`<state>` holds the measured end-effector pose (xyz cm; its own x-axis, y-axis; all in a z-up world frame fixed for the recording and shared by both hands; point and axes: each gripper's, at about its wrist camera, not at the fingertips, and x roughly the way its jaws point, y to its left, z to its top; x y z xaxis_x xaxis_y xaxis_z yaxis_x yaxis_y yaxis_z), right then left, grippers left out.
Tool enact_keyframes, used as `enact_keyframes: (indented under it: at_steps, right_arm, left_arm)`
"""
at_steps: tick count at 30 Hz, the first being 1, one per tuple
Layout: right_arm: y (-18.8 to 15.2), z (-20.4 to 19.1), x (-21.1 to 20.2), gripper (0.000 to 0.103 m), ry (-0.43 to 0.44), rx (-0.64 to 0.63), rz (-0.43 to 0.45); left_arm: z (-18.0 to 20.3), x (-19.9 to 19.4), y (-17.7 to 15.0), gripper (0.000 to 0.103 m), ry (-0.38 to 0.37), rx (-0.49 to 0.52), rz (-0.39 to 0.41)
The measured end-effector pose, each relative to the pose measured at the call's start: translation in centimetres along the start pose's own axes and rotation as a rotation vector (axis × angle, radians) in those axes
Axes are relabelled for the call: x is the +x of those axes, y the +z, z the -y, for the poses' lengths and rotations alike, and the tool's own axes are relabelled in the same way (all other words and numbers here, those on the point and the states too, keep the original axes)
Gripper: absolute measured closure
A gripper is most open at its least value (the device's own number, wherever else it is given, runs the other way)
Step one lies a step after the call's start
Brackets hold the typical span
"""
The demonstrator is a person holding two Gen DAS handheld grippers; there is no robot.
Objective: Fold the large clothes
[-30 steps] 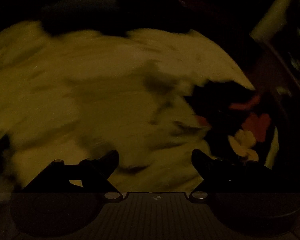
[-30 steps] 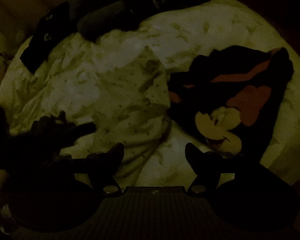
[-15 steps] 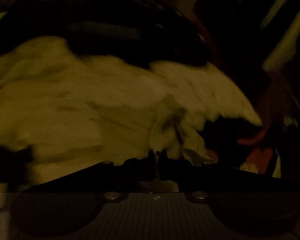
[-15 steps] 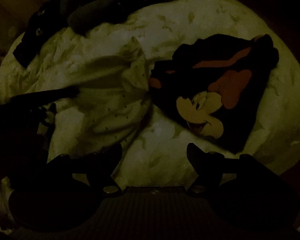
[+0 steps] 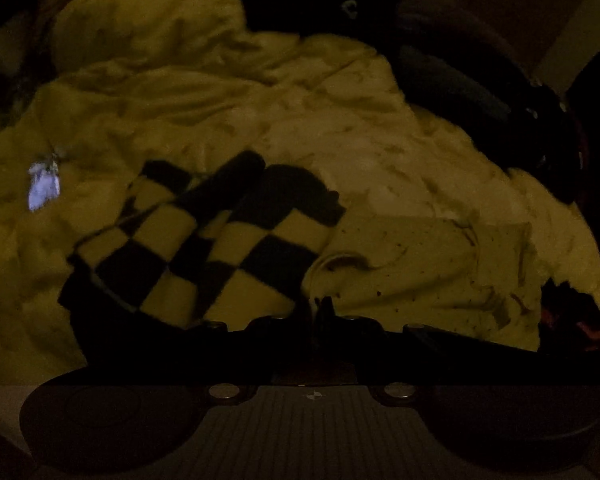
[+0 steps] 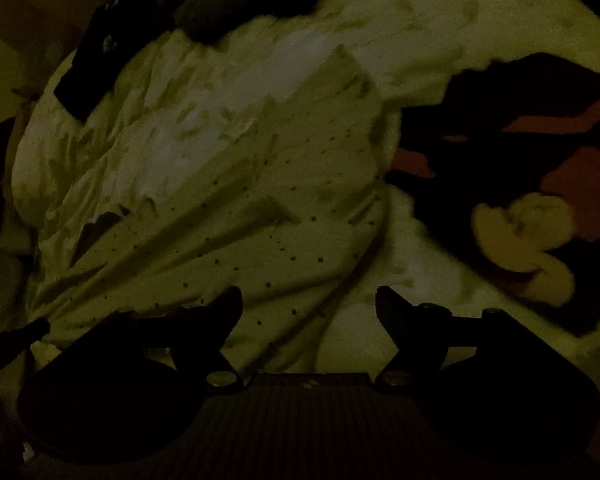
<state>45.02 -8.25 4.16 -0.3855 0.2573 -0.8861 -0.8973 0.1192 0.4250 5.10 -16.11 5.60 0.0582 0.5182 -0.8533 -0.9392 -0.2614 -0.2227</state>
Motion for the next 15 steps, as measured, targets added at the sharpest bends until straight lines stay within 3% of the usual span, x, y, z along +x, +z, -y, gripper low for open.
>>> enact_keyframes:
  at_steps: [5, 10, 11, 13, 14, 15]
  right_arm:
    - [0.7, -2.1, 3.5, 0.026, 0.068, 0.091, -0.061]
    - [-0.9, -5.5, 7.5, 0.026, 0.076, 0.0, -0.138]
    - [-1.3, -5.8, 8.4, 0.034, 0.065, -0.02, -0.146]
    - [-2.1, -5.3, 9.7, 0.072, -0.027, -0.033, -0.125]
    - [-2.1, -4.6, 9.5, 0.1, -0.063, -0.007, -0.115]
    - [-2.0, -3.7, 8.8, 0.1, -0.068, 0.034, -0.093]
  left_arm:
    - [1.4, 0.2, -0.2, 0.066, -0.033, 0.027, 0.006]
    - [2.1, 1.4, -1.1, 0.066, -0.044, 0.022, -0.042]
    - [2.2, 1.5, -1.2, 0.066, -0.038, 0.034, -0.048]
    - [1.9, 1.6, -1.0, 0.066, -0.032, 0.04, -0.055]
    - [1.6, 1.5, -0.9, 0.066, -0.03, 0.033, -0.051]
    - [1.1, 1.4, -0.8, 0.066, -0.026, 0.022, -0.043]
